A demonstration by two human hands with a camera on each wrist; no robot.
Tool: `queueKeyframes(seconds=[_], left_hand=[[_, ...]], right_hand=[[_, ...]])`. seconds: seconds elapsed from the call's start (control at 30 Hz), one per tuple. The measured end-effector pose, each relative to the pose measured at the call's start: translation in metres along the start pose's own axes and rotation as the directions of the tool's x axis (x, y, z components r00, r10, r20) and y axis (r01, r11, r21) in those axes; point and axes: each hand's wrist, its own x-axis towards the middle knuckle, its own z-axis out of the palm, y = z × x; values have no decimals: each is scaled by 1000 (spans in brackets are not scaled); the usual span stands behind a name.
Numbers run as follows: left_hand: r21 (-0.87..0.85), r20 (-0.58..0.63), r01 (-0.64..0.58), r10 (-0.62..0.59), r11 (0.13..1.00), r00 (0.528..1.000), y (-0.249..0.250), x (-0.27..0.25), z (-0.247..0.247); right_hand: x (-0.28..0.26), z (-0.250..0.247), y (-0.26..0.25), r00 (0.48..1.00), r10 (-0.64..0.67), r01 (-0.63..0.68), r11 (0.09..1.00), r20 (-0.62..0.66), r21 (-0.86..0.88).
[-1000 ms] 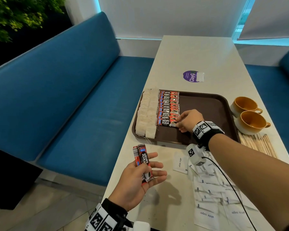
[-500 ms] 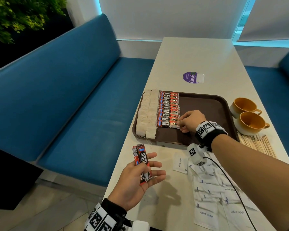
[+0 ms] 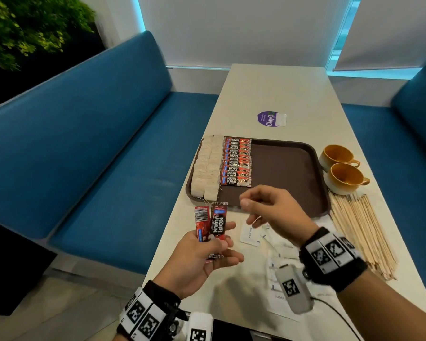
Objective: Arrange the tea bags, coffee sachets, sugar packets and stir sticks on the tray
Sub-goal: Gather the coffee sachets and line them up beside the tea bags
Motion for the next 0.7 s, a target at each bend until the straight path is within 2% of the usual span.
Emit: queueKeyframes(seconds=[0.1,0.3,0.47,0.6,0.7], left_hand=[[65,14,8,-9,998,1000,-2,-7,10],[228,95,16,-38,974,995,-10,-17,31],[285,176,37,-90,958,980,-16,-20,44],[307,160,71,-125,949,979,-19,-20,45],[246,119,95,-128,965,985,-19,-20,41]], right_hand=[[-32,6,8,999,5,-9,996,41,91],[-70,9,23,996,25,-32,995,85,90],[-79,11,25,999,-37,32,982,25,188],[-81,3,19,997,-43,57,969,-64,241],[-80,-7,14,992,-19,62,938,-127,342]])
